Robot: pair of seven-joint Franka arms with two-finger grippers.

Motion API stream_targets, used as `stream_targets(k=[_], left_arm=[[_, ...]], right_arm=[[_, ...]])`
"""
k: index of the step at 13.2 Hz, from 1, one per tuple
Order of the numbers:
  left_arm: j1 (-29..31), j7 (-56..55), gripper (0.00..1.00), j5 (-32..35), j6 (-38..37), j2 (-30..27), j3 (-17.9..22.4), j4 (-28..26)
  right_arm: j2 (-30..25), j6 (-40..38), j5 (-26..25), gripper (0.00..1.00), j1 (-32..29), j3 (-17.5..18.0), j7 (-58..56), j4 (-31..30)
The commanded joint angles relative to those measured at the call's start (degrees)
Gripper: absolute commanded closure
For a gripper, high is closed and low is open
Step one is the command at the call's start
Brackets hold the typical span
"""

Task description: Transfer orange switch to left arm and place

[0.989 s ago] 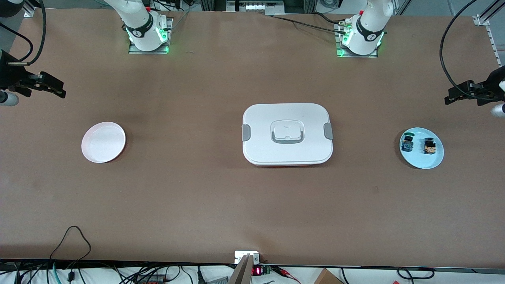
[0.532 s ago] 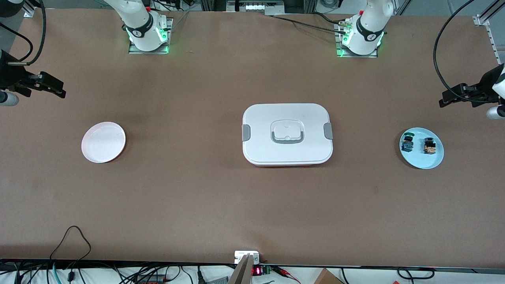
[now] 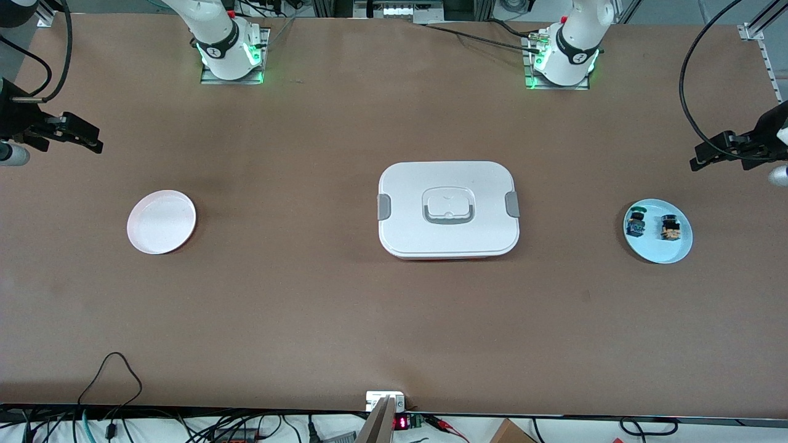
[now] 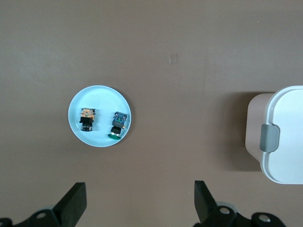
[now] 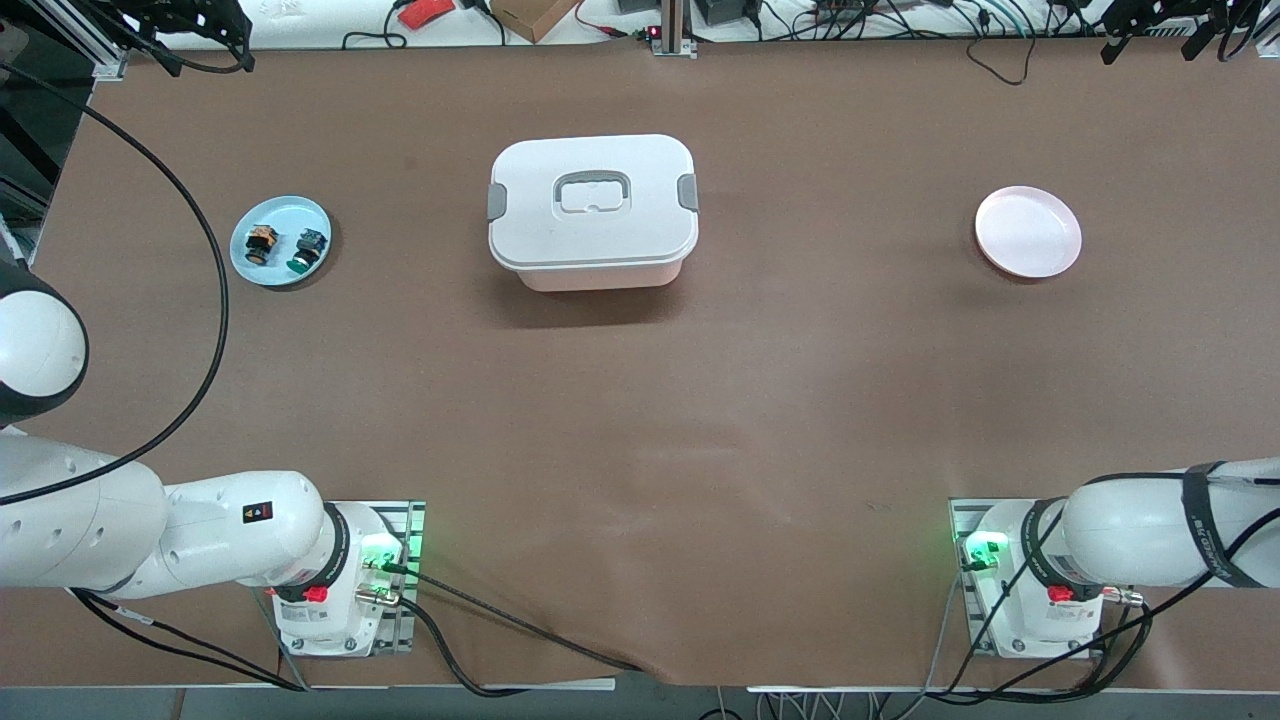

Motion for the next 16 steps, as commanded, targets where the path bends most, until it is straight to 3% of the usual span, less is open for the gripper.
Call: stream_targets(k=[1,16], left_arm=[[-0.6,-1.1,0.00,-0.2,-1.9,0.3,-2.3,1.5],[-0.5,-2.4,0.00,-0.2,-2.7,0.3,-2.4,1.7]], right_arm=[[0.2,-0.3,0.7,0.00,-0.4,0.2,-0.4,1.1],[0.3,-0.4,0.7,0.00,-0.2,0.4,-0.6,1.0]])
